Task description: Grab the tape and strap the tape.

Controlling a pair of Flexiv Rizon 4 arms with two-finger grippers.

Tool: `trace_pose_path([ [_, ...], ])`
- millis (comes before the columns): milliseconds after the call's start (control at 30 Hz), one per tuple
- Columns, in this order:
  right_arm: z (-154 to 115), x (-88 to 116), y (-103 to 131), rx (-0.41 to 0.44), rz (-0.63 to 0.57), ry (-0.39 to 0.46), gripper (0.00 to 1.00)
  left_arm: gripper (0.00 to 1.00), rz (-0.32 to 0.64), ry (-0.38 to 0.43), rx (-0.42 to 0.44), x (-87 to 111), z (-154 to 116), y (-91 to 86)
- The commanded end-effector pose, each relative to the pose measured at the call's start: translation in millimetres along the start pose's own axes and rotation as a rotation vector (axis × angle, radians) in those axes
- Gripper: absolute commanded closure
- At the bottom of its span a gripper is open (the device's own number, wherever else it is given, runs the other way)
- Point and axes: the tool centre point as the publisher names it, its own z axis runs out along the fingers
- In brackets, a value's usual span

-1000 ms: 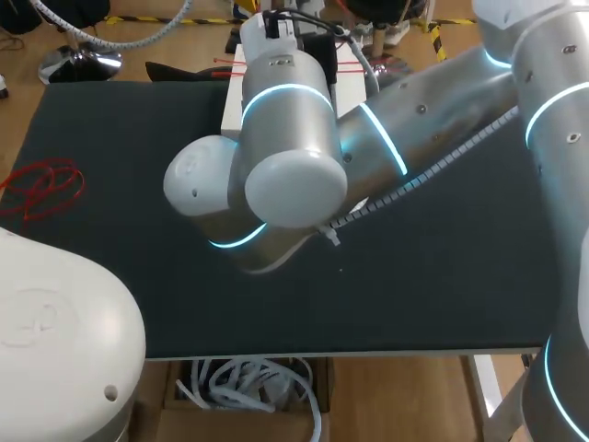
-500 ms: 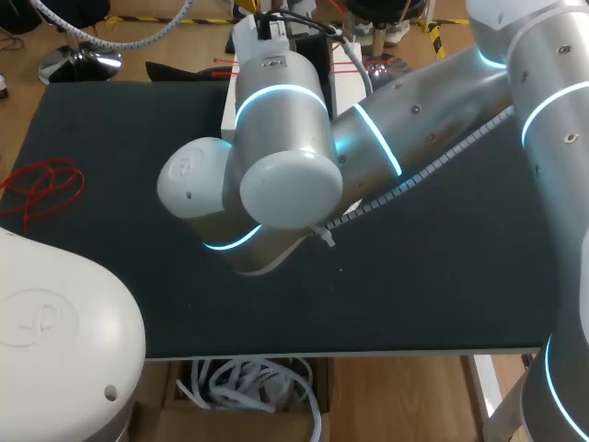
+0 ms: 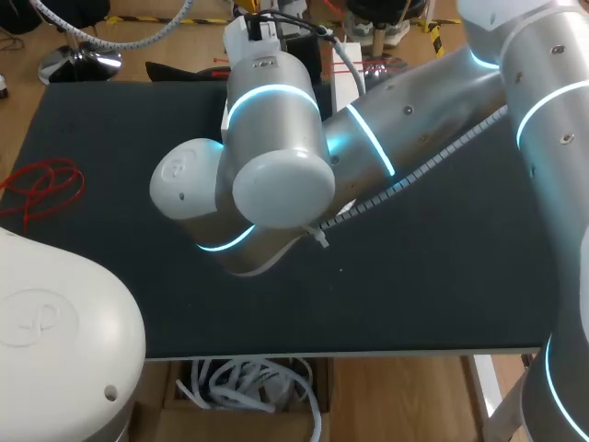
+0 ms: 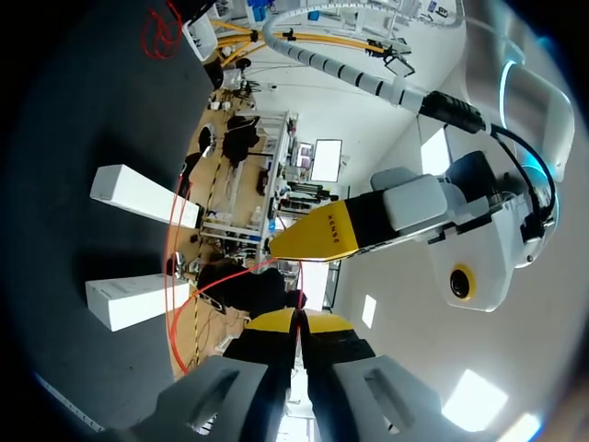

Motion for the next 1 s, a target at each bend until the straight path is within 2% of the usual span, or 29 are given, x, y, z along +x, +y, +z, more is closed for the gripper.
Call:
trace_pose_path([
  [33, 1, -2, 3, 0.001, -0.005, 0.007, 1.0, 1.0, 0.0, 0.001, -0.002, 0.1, -1, -0.9],
  [1000, 4, -3, 22, -0.034, -0.014, 0.003, 1.0, 1.0, 0.0, 0.001, -0.002, 0.1, -1, -0.9],
])
